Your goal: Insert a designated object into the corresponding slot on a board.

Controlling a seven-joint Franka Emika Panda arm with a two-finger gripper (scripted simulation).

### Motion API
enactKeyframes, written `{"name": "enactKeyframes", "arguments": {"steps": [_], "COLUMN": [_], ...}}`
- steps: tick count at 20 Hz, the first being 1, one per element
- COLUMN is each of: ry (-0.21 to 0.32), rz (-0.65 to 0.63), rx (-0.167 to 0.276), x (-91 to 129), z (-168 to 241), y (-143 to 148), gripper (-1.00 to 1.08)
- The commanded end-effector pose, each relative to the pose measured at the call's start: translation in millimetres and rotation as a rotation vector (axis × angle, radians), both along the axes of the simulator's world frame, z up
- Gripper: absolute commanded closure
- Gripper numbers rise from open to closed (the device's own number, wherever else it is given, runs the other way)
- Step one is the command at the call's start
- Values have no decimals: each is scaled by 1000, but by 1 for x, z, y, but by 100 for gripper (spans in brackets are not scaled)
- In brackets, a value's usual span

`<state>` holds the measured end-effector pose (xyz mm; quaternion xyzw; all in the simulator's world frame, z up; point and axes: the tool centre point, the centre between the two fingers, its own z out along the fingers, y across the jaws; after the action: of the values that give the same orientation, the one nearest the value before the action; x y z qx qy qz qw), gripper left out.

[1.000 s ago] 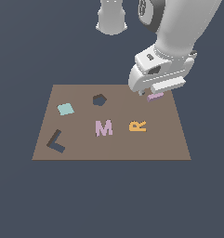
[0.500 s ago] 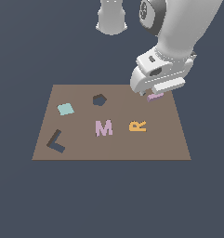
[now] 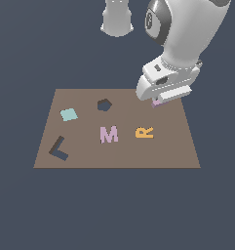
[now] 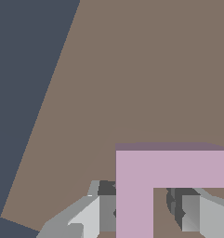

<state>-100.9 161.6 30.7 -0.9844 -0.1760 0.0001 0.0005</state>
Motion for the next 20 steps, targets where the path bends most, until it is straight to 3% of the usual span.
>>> {"name": "enactKeyframes", "arguments": {"steps": [1,20], "ry": [0,0], "rz": [-3,-33], "rx": [-1,-1], "x": [1,7], "z": [-1,3], "y": [-2,0], "gripper": [108,108]}}
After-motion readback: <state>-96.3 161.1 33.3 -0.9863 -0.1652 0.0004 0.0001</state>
